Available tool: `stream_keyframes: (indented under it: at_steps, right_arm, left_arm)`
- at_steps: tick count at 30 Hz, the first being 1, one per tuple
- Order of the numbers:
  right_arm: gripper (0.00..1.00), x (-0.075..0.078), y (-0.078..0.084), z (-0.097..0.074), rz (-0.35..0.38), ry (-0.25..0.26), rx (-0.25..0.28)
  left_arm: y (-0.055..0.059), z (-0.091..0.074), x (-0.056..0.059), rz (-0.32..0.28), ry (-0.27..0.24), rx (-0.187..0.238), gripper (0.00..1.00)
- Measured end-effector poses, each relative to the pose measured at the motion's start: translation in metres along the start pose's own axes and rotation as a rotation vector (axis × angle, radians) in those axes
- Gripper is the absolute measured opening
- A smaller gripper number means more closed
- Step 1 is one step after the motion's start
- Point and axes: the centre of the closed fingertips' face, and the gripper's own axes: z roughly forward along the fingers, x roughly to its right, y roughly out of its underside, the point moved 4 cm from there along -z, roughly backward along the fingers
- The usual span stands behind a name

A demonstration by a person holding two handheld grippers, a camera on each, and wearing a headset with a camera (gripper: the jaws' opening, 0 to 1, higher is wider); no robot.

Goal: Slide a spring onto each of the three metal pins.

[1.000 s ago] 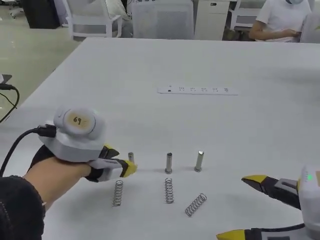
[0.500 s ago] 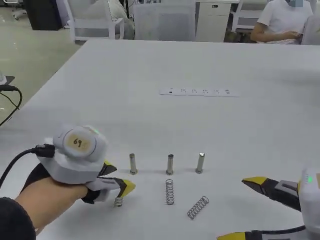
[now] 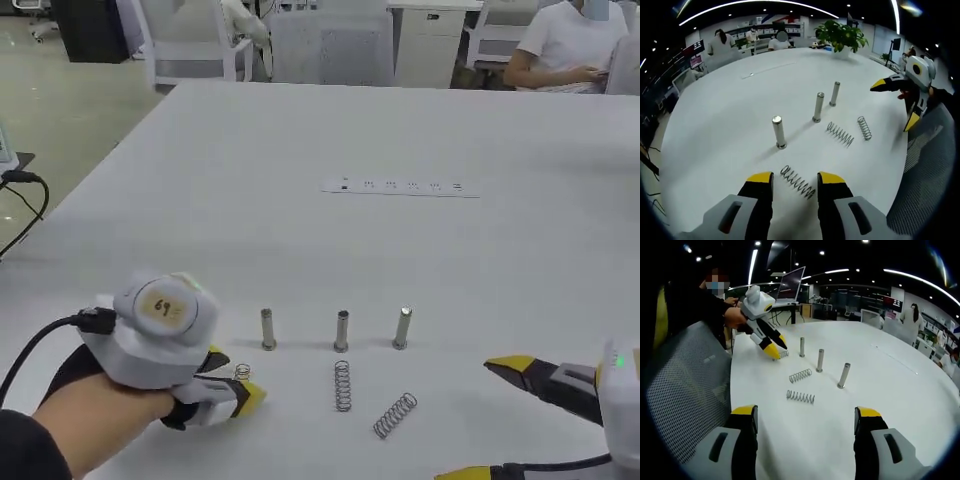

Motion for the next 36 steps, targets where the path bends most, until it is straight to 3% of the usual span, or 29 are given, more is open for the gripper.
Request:
stream_keyframes:
  at_steps: [10, 15, 22, 29, 36]
  right_arm:
    - [0.78, 0.000, 0.001, 0.000, 0.004, 0.000, -0.003]
    - [0.78, 0.000, 0.001, 0.000, 0.004, -0.003, -0.004]
    - [0.78, -0.002, 0.001, 0.002, 0.003, -0.010, -0.009]
    - [0.78, -0.002, 0.002, 0.002, 0.004, -0.010, -0.010]
    - [0.78, -0.001, 0.002, 0.002, 0.006, -0.010, -0.008]
  left_arm:
    - [0.007, 0.001, -0.001, 0.028, -0.013, -0.031, 0.29]
    - [0.014, -0.004, -0.007, 0.032, -0.027, -0.042, 0.28]
    - [0.021, -0.011, -0.016, 0.010, -0.049, -0.035, 0.28]
    - [0.023, -0.014, -0.020, 0.031, -0.068, -0.036, 0.26]
    - [0.023, -0.015, -0.019, 0.044, -0.054, -0.022, 0.16]
